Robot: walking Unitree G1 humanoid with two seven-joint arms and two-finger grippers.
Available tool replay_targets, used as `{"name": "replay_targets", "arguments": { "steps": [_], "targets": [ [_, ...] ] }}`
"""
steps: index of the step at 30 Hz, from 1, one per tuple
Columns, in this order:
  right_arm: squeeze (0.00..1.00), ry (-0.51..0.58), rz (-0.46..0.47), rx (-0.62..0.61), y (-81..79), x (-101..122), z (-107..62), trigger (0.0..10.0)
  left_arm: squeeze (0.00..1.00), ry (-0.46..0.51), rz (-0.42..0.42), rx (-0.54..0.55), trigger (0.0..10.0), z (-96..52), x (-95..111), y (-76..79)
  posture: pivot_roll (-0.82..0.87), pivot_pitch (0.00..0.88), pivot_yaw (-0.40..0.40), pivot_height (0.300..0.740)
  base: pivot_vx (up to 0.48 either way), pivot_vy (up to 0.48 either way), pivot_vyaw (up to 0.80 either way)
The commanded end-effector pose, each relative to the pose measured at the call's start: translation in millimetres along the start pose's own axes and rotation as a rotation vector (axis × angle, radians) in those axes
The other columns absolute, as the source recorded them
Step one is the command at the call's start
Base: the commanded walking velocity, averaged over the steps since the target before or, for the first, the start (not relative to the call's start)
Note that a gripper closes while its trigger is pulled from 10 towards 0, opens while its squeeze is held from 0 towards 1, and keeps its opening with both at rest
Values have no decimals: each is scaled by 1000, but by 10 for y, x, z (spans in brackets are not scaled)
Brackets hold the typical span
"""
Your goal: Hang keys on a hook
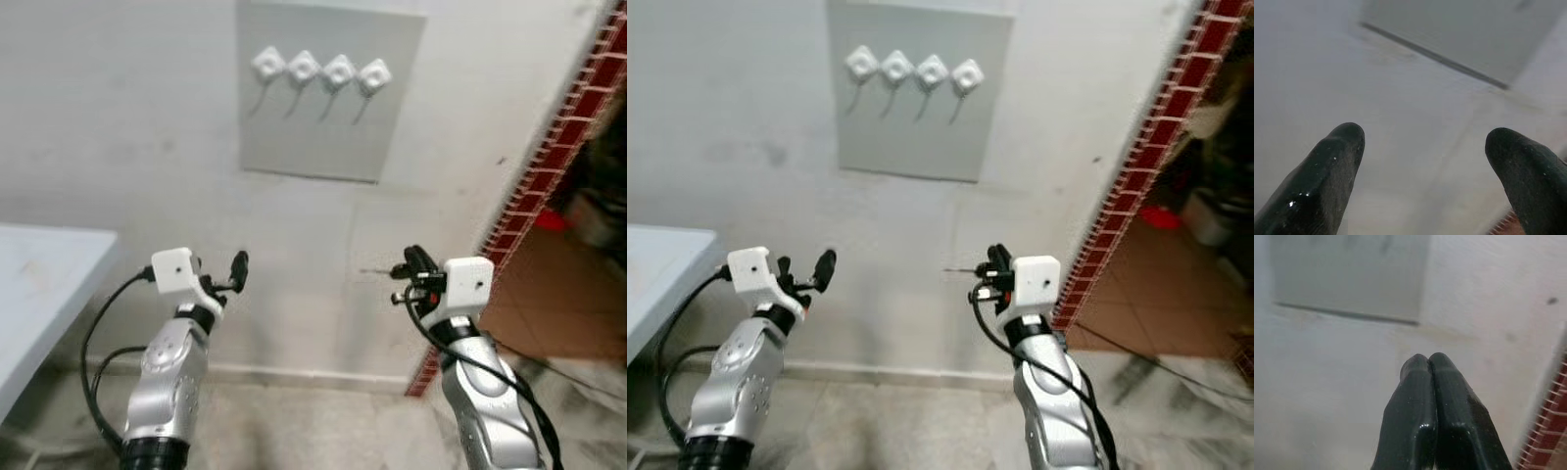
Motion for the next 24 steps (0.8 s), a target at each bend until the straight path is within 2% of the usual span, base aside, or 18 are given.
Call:
{"name": "replay_targets", "arguments": {
  "steps": [1, 6, 7, 16, 24],
  "targets": [
    [0, 34, 13, 30, -104, 79, 39, 10000, 0, 14, 25, 40, 10000, -18, 60, -131, 48, 0, -76, 740, 285, 382, 0],
    [0, 34, 12, 30, -104, 79, 39, 10000, 0, 15, 48, 36, 10000, -18, 65, -123, 48, 0, -76, 740, 323, 301, 0],
    [0, 35, 13, 31, -109, 79, 41, 10000, 0, 14, 79, 23, 10000, -16, 67, -106, 48, 0, -77, 740, 420, 0, 0],
    [0, 37, 19, 29, -115, 85, 52, 10000, 0, 19, 146, 6, 10000, -7, 77, -72, 47, 0, -73, 740, 411, 0, 0],
    [0, 36, 21, 24, -118, 76, 43, 10000, 0, 6, 136, -2, 10000, -6, 55, -60, 44, 0, -67, 740, 480, 0, 0]
  ]
}}
Point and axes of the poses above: a point about 5 cm out from each wrist's last joint towards the gripper, its own z axis pointing out of the wrist towards the gripper, its own x axis along the axis of the wrist's last joint, y = z × x, the point moved 1 cm from there along z, pointing out of the wrist towards the gripper, and after that the axes turned 2 degrees about z, right-handed, at the moved point
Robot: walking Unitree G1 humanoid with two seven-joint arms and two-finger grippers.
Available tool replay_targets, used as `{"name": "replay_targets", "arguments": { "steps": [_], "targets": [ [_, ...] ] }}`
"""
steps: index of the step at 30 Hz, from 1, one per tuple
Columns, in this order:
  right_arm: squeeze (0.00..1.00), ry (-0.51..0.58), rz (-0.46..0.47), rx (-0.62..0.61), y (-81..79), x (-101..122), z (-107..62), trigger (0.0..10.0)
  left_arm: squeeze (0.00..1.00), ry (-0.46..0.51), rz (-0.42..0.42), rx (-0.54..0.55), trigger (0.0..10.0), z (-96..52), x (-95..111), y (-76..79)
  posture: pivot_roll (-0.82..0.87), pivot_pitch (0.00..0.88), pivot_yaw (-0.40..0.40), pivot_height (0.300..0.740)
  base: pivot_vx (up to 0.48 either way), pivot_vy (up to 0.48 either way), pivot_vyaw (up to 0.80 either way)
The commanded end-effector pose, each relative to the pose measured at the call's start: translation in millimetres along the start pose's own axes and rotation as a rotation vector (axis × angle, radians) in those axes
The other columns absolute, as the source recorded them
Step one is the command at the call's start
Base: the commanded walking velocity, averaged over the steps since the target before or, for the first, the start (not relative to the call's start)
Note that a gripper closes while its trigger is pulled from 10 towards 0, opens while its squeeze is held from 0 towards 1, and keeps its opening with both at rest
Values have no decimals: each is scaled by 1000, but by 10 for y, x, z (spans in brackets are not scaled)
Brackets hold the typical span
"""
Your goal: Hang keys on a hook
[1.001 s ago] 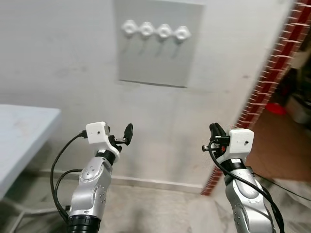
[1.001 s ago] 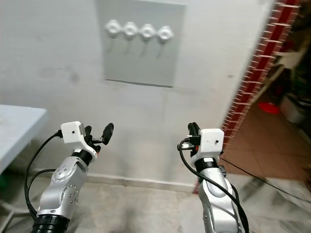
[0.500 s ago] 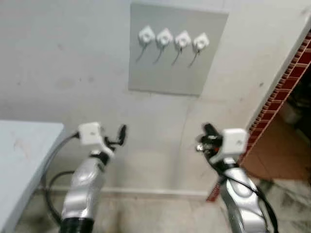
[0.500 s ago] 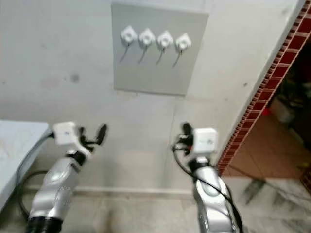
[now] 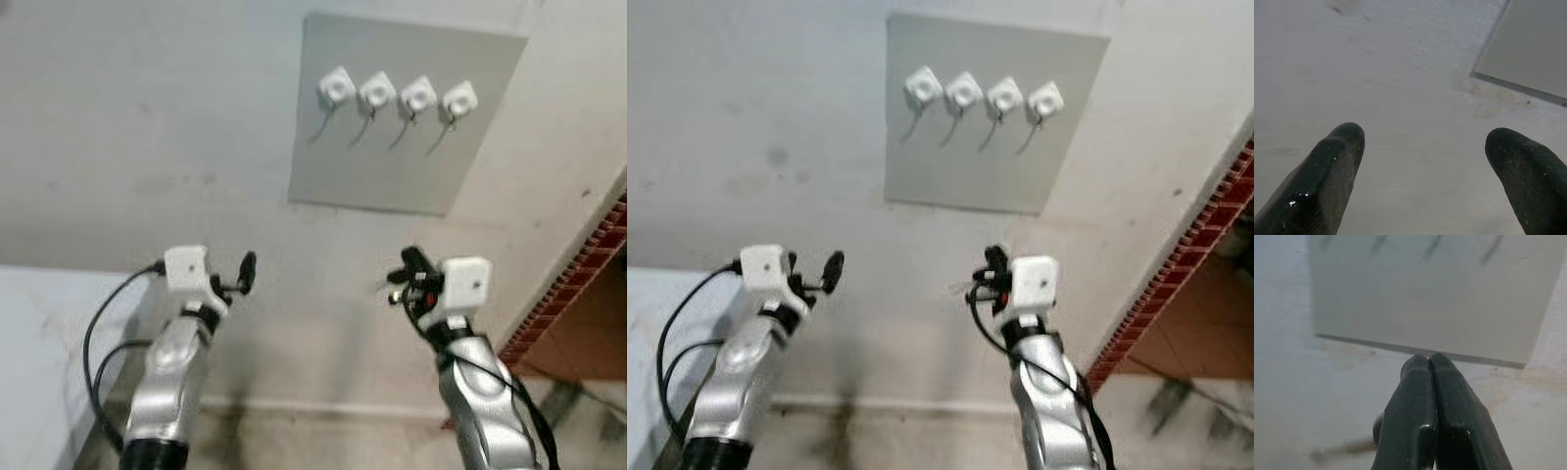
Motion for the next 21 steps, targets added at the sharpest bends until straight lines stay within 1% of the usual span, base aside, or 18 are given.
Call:
{"name": "replay_targets", "arguments": {
  "steps": [1, 5, 7, 9, 12, 14, 15, 18, 19, 20, 21],
  "targets": [
    [0, 17, -20, -39, 118, 52, -17, 10000, 0, 4, 10, -44, 10000, 36, 21, 138, 44, 0, -67, 740, 480, 0, 0],
    [0, 16, -18, -40, 111, 45, -21, 10000, 0, 4, 7, -52, 10000, 35, 18, 155, 44, 0, -67, 740, 458, 0, 0],
    [0, 16, -18, -38, 104, 46, -18, 10000, 0, -3, -25, -54, 10000, 37, 12, 170, 43, 0, -66, 740, 328, 0, 0],
    [0, 16, -18, -39, 104, 47, -15, 10000, 0, 11, -44, -64, 10000, 32, 25, 188, 41, 0, -65, 740, 0, 0, 0],
    [0, 16, -17, -37, 105, 47, -14, 10000, 0, 23, -25, -72, 10000, 33, 53, 221, 40, 0, -63, 740, 0, 0, 0],
    [0, 14, -12, -27, 100, 48, -8, 10000, 0, 48, -8, -105, 10000, 29, 101, 273, 39, 0, -64, 740, 0, 0, 0],
    [0, 14, -6, -14, 90, 55, 5, 10000, 0, 68, 25, -133, 10000, 27, 147, 323, 38, 0, -62, 740, 0, 0, 0],
    [0, 24, 4, 19, 60, 82, 38, 10000, 0, 91, 25, -181, 10000, 26, 207, 409, 35, 0, -61, 740, 0, 0, 0],
    [0, 31, 7, 56, 26, 110, 70, 10000, 0, 104, 41, -216, 10000, 27, 250, 482, 36, 0, -62, 740, 0, 0, 0],
    [0, 32, 8, 65, 20, 117, 77, 10000, 0, 106, 45, -223, 10000, 28, 258, 497, 36, 0, -62, 740, 0, 0, 0],
    [0, 42, 4, 77, 10, 147, 110, 10000, 0, 115, 40, -259, 10000, 24, 293, 560, 35, 0, -61, 740, 0, 0, 0]
  ]
}}
Point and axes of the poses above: a point about 5 cm out from each wrist's last joint towards the gripper, its own z axis pointing out of the wrist towards the gripper, its own x axis along the axis of the wrist's last joint, y = z × x, the point moved 1 cm from there along z, pointing out of the wrist towards the gripper, and after that the axes turned 2 degrees about z, right-handed, at the moved point
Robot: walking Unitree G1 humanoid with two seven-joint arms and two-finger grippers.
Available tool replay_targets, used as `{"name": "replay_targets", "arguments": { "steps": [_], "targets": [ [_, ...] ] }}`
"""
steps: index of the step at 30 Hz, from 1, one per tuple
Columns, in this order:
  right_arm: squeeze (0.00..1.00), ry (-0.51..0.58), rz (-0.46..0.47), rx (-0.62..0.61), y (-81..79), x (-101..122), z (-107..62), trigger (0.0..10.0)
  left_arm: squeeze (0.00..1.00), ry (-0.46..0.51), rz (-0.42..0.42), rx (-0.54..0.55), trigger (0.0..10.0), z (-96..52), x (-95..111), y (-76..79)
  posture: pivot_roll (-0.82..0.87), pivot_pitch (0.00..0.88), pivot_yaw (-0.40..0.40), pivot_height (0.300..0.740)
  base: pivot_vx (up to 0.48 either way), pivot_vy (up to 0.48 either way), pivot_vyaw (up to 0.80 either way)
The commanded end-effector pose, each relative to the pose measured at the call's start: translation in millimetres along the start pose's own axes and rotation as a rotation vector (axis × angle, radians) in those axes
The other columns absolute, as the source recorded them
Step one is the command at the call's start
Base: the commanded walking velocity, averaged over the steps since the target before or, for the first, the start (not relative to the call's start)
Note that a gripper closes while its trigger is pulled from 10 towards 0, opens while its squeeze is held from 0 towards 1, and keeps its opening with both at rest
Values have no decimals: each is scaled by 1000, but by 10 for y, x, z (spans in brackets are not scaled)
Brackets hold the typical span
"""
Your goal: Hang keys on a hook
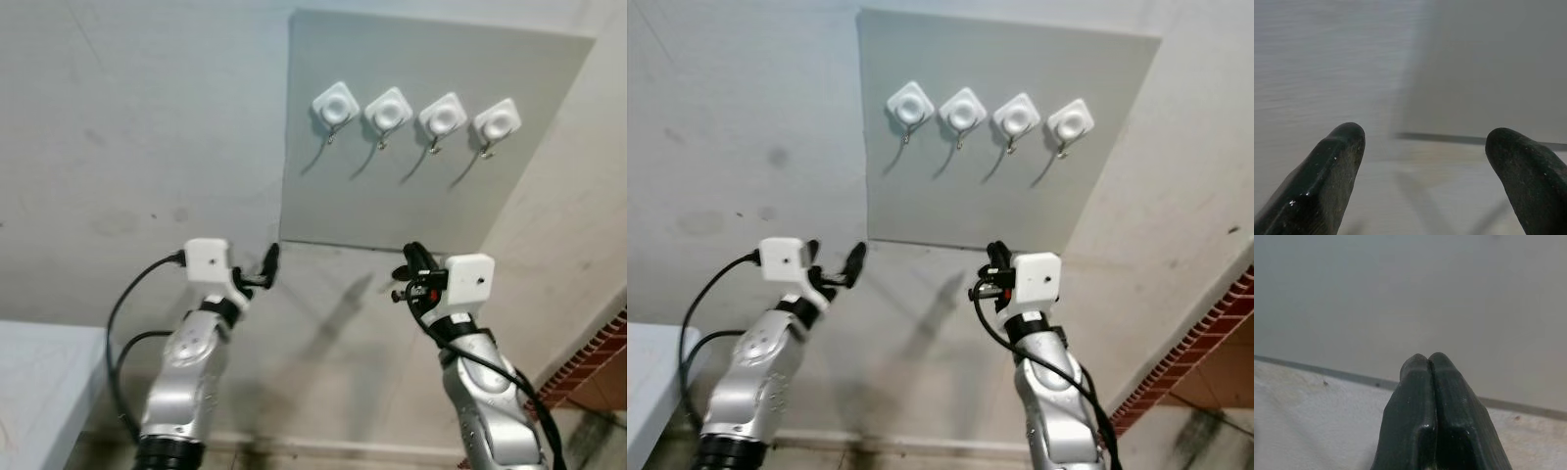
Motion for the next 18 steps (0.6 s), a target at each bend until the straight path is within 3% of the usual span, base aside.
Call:
{"name": "replay_targets", "arguments": {
  "steps": [1, 10, 18],
  "targets": [
    [0, 30, -1, 33, -27, 98, 91, 10000, 0, 40, 25, -51, 10000, 31, 140, 64, 35, 0, -61, 740, 0, 0, 0],
    [0, 102, 29, 201, -158, 333, 308, 10000, 0, 85, 42, -180, 10000, 57, 299, 314, 46, 0, -68, 740, 0, 0, 0],
    [0, 162, 90, 287, -277, 531, 464, 10000, 0, 127, 65, -233, 10000, 129, 472, 397, 54, 0, -72, 740, 0, 0, 0]
  ]
}}
Point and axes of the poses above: a point about 5 cm out from each wrist's last joint towards the gripper, its own z axis pointing out of the wrist towards the gripper, its own x axis along the axis of the wrist's last joint, y = z × x, the point moved 1 cm from there along z, pointing out of the wrist towards the gripper, and after that the axes turned 2 degrees about z, right-handed, at the moved point
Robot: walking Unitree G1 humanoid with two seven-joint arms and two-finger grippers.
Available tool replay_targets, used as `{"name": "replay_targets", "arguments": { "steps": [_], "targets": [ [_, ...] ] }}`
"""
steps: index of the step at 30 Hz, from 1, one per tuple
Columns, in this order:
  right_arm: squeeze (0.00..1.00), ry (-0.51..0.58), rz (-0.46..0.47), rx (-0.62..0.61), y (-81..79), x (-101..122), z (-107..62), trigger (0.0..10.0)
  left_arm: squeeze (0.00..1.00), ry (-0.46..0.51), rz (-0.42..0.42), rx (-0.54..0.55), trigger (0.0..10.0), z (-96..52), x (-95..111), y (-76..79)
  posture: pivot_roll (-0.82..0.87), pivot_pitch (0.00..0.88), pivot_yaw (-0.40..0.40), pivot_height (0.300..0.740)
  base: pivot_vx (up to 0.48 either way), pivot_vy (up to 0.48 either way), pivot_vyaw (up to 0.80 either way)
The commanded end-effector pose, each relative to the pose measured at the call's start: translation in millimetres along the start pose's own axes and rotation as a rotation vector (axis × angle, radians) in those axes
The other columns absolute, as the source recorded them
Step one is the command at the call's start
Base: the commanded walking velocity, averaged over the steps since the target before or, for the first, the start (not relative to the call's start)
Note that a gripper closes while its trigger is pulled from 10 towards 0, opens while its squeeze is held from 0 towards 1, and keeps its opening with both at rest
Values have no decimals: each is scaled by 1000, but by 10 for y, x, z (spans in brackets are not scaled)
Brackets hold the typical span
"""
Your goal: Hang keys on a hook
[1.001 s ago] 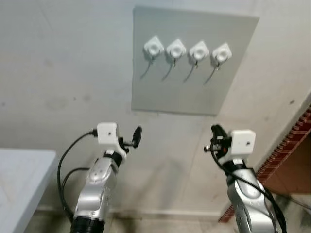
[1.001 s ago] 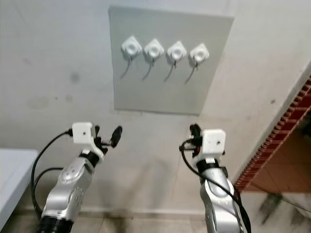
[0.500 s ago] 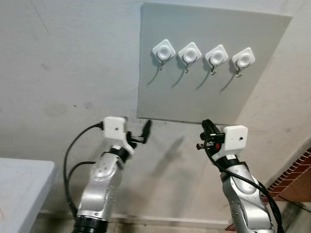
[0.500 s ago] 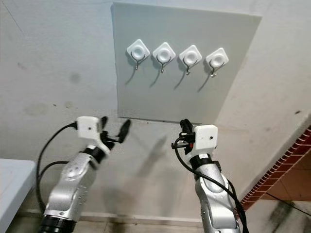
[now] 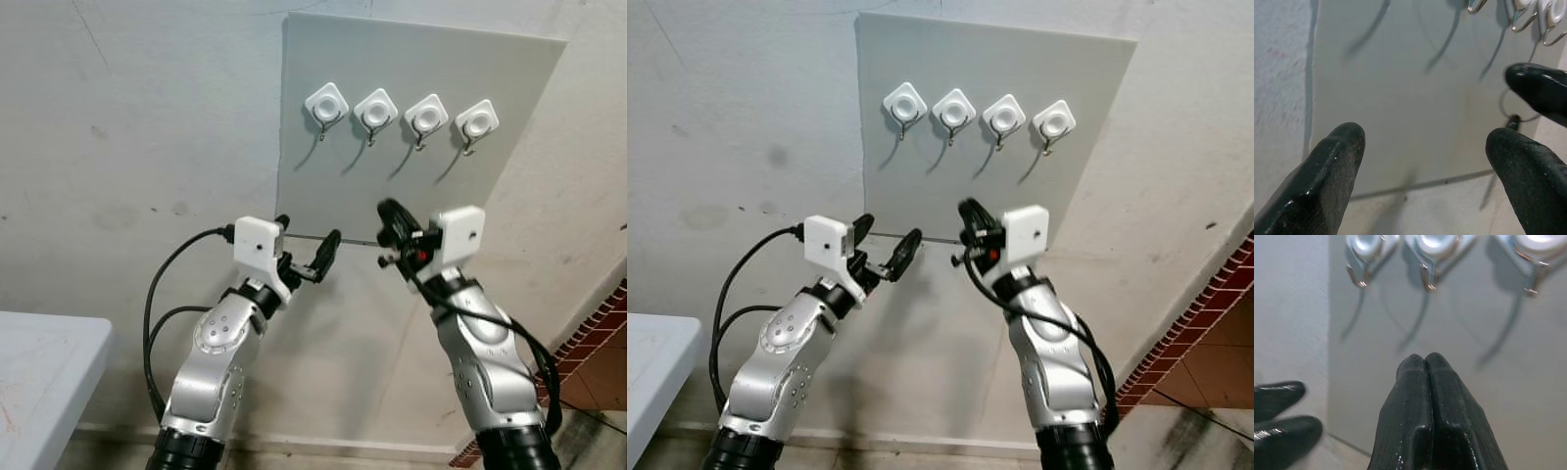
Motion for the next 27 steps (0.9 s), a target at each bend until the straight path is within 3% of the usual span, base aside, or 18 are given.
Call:
{"name": "replay_targets", "arguments": {
  "steps": [1, 9, 16, 27],
  "targets": [
    [0, 8, 26, 19, -4, 35, 50, 10000, 0, 28, 18, -31, 10000, 56, 112, 44, 52, 0, -69, 740, 0, 0, 0],
    [0, 73, 90, 123, -105, 201, 258, 10000, 0, 38, 22, -75, 10000, 128, 204, 105, 49, 0, -60, 740, 0, 0, 0],
    [0, 112, 121, 175, -152, 299, 315, 10000, 0, 69, 18, -108, 10000, 184, 328, 159, 54, 0, -56, 740, 0, 0, 0],
    [0, 165, 152, 161, -46, 409, 325, 10000, 0, 89, 19, -139, 10000, 230, 436, 202, 51, 0, -54, 740, 0, 0, 0]
  ]
}}
Point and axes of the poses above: a point about 5 cm out from each wrist's last joint towards the gripper, its own z axis pointing out of the wrist towards the gripper, its own x axis along the axis of the wrist's last joint, y = z × x, the point moved 1 cm from there along z, pointing out of the wrist towards the gripper, and after that the axes turned 2 degrees about z, right-handed, at the moved point
